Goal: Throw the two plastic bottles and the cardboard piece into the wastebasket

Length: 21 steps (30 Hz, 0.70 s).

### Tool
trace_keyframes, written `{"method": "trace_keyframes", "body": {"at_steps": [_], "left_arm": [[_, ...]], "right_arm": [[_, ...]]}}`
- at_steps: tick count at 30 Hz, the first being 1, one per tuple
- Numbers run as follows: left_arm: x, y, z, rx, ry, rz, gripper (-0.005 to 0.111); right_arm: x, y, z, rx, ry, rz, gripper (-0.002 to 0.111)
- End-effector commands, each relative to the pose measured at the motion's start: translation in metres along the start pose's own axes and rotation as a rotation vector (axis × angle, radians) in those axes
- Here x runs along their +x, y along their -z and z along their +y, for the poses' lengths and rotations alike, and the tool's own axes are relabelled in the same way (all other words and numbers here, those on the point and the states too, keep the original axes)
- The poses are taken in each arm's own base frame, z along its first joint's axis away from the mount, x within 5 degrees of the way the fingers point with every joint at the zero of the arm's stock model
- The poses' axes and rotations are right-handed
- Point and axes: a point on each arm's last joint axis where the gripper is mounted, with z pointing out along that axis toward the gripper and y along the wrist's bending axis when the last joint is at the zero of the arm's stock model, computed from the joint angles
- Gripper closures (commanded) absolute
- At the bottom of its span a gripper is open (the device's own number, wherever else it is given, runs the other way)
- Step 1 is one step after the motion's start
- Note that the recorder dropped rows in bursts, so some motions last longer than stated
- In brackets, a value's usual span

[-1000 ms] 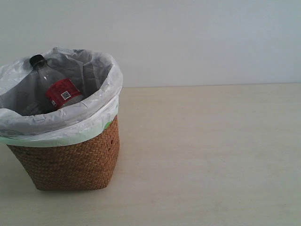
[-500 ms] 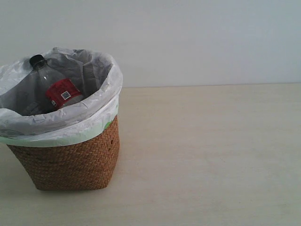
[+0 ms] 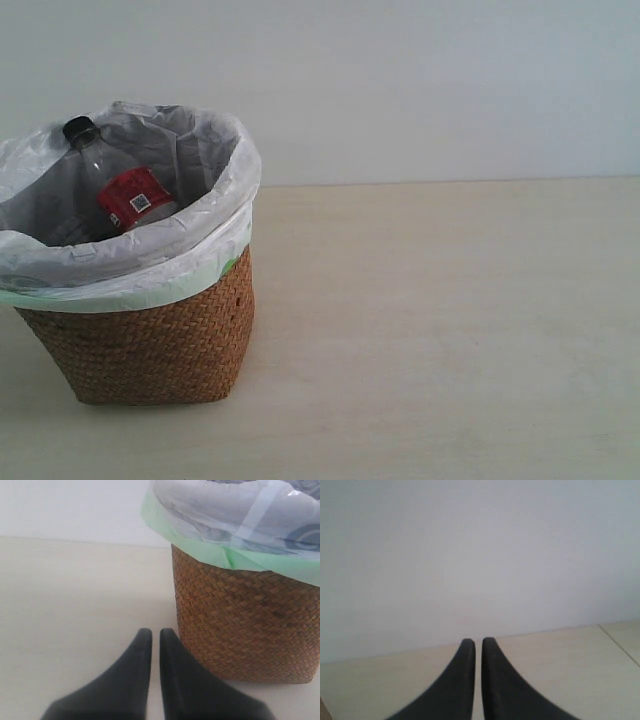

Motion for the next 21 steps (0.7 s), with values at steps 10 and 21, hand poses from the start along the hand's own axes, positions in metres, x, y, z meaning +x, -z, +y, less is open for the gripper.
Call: {"method": "trace_keyframes", "body": {"at_steps": [10, 21], "left_arm": [[0.001, 0.0, 0.0, -0.004, 0.008, -0.002, 0.101], [0.001, 0.0, 0.0, -0.004, 0.008, -0.002, 0.101]], "right_arm": [[0.126, -0.06, -0.007, 0.018, 0.049, 0.285, 0.107], [0.169, -0.072, -0.006, -0.053, 0.042, 0.243, 0.107]]}}
